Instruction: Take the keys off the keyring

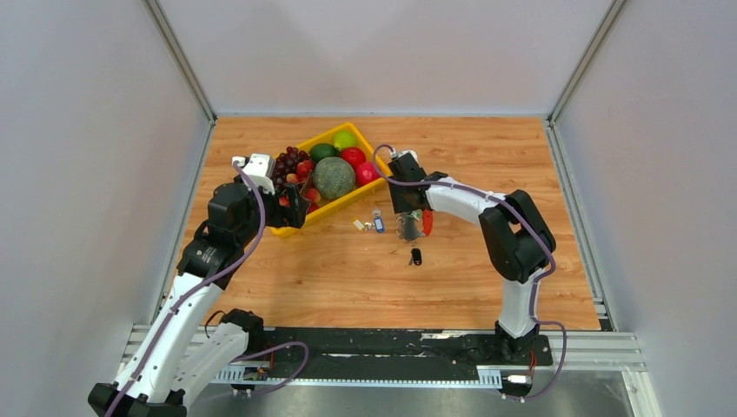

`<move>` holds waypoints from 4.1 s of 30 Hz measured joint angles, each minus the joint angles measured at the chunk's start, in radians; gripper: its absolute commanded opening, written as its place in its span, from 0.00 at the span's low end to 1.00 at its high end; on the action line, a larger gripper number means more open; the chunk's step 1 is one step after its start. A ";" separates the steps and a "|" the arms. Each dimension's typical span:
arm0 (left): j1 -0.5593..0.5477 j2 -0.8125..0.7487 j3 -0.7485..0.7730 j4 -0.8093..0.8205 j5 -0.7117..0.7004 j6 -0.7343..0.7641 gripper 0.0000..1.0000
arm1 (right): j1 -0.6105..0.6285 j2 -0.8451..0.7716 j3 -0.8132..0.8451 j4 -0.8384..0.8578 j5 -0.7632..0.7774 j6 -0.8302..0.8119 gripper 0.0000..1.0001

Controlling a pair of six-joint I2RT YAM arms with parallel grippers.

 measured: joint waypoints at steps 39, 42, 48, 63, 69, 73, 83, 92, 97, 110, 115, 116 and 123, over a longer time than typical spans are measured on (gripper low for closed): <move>-0.260 0.138 -0.029 0.130 -0.007 -0.270 1.00 | -0.058 -0.333 -0.106 0.006 -0.437 0.084 0.00; -0.336 0.192 -0.046 0.212 -0.011 -0.289 1.00 | -0.067 -0.366 -0.106 -0.032 -0.475 0.139 0.00; -0.481 0.286 -0.108 0.388 -0.070 -0.288 1.00 | -0.071 -0.446 -0.106 -0.079 -0.540 0.206 0.00; -0.583 0.215 -0.196 0.544 -0.283 0.101 1.00 | -0.069 -0.591 -0.160 -0.086 -0.741 0.208 0.00; -0.583 0.174 -0.234 0.573 -0.178 0.183 1.00 | -0.064 -0.642 -0.166 -0.086 -0.767 0.208 0.00; -0.583 0.171 -0.242 0.583 -0.129 0.197 1.00 | -0.056 -0.664 -0.172 -0.085 -0.772 0.208 0.00; -0.583 0.188 -0.256 0.606 -0.066 0.199 0.83 | -0.045 -0.679 -0.180 -0.086 -0.785 0.208 0.00; -0.583 0.296 -0.256 0.611 -0.058 0.216 0.04 | -0.042 -0.699 -0.184 -0.087 -0.806 0.208 0.02; -0.583 0.312 -0.255 0.631 -0.079 0.252 0.00 | -0.042 -0.706 -0.192 -0.087 -0.834 0.198 0.70; -0.583 0.077 -0.412 0.734 -0.113 0.501 0.00 | -0.042 -0.776 -0.206 -0.091 -0.857 0.048 0.79; -0.583 0.039 -0.412 0.735 -0.024 0.610 0.00 | -0.040 -0.904 -0.209 -0.087 -0.855 -0.029 0.92; -0.583 0.032 -0.412 0.734 -0.010 0.627 0.00 | -0.037 -0.935 -0.219 -0.072 -0.855 -0.047 0.95; -0.583 0.000 -0.412 0.713 0.026 0.689 0.00 | 0.082 -1.169 -0.440 0.101 -0.869 -0.238 0.98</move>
